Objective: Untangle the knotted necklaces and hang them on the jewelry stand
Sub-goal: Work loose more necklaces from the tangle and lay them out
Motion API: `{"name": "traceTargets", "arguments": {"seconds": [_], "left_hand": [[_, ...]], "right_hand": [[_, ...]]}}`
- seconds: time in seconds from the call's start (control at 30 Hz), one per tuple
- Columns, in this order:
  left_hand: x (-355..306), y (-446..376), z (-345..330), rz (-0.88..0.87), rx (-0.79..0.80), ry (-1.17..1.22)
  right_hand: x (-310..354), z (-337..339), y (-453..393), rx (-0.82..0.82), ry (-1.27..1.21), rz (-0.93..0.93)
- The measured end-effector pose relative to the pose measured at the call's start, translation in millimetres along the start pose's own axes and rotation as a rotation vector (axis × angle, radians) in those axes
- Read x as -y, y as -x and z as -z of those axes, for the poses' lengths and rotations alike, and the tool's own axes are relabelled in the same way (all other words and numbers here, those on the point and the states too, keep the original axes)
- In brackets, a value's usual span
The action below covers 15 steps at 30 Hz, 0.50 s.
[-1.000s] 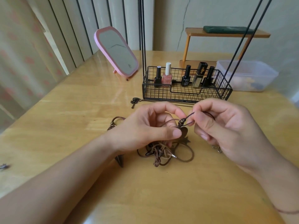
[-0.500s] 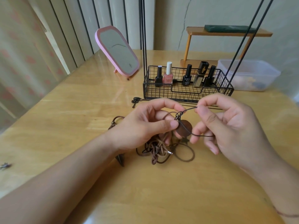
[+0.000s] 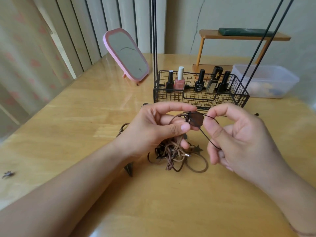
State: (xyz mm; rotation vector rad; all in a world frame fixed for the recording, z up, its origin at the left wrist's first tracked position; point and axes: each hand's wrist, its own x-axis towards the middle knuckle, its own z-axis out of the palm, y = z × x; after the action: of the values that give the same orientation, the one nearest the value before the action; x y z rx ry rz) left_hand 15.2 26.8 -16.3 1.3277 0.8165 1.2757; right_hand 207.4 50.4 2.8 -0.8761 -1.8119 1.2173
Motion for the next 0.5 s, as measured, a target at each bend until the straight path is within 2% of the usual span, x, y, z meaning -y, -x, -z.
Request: {"name": "traceTargets", "arguments": {"seconds": [0.23, 0.4, 0.5], "left_hand": [[1.1, -1.2, -0.9, 0.015, -0.105, 0.007], [0.5, -1.5, 1.2, 0.072, 0.003, 0.027], [-0.3, -1.0, 0.3, 0.092, -0.041, -0.041]], "right_hand": [[-1.2, -1.2, 0.1, 0.092, -0.009, -0.061], [-5.8, 0.2, -0.6, -0.017, 0.123, -0.005], [-6.5, 2.5, -1.1, -0.067, 0.207, 0.009]]}}
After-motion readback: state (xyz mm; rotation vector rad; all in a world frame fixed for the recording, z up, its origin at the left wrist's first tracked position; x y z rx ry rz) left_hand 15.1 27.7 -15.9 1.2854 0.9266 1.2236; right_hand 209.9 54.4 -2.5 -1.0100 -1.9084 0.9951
